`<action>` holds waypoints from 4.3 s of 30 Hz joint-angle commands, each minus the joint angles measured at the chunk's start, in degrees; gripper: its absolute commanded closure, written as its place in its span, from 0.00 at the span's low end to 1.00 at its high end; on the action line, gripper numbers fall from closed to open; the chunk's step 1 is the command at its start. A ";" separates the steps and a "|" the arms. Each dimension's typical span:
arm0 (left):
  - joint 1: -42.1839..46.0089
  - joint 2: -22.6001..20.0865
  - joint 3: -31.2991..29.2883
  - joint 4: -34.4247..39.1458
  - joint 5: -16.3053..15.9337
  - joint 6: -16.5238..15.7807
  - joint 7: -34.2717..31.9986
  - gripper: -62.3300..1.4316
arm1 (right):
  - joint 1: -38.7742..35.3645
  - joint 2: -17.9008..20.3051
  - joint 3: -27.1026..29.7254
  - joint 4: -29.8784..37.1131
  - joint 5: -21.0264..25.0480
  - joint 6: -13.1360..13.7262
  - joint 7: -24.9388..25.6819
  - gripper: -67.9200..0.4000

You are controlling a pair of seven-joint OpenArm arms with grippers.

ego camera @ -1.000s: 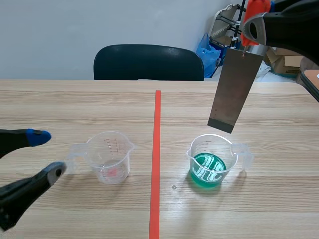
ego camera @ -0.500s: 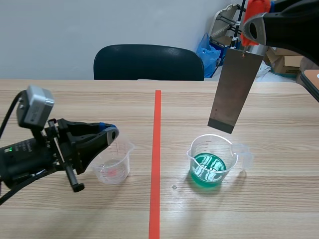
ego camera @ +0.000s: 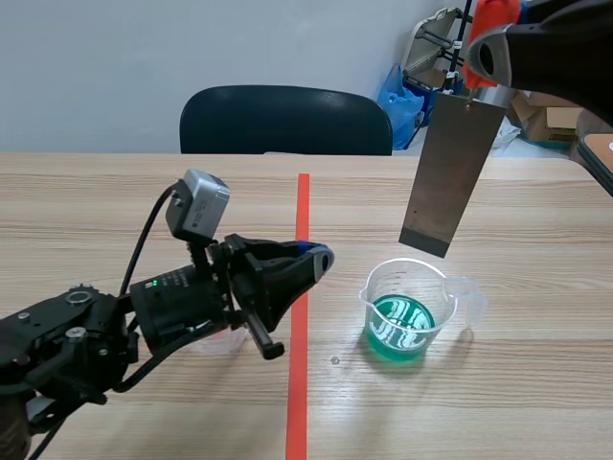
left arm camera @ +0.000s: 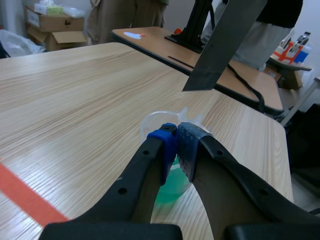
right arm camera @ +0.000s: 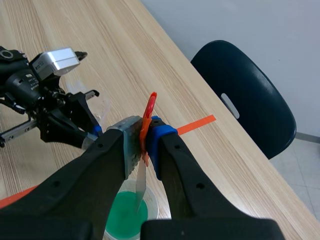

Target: Do the redox reaction experiment

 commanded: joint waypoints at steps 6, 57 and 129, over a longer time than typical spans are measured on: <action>-2.29 5.22 0.48 0.15 -0.24 1.44 1.86 0.94 | 0.39 0.90 0.37 0.74 0.63 0.42 1.11 0.98; 13.70 -16.59 -8.94 6.71 2.78 5.46 -13.31 0.94 | 0.39 0.90 0.37 0.74 0.63 0.42 1.31 0.98; 82.40 -8.31 -67.69 24.96 29.05 14.97 -55.06 0.00 | 0.39 0.76 0.37 0.74 0.63 0.42 1.36 0.98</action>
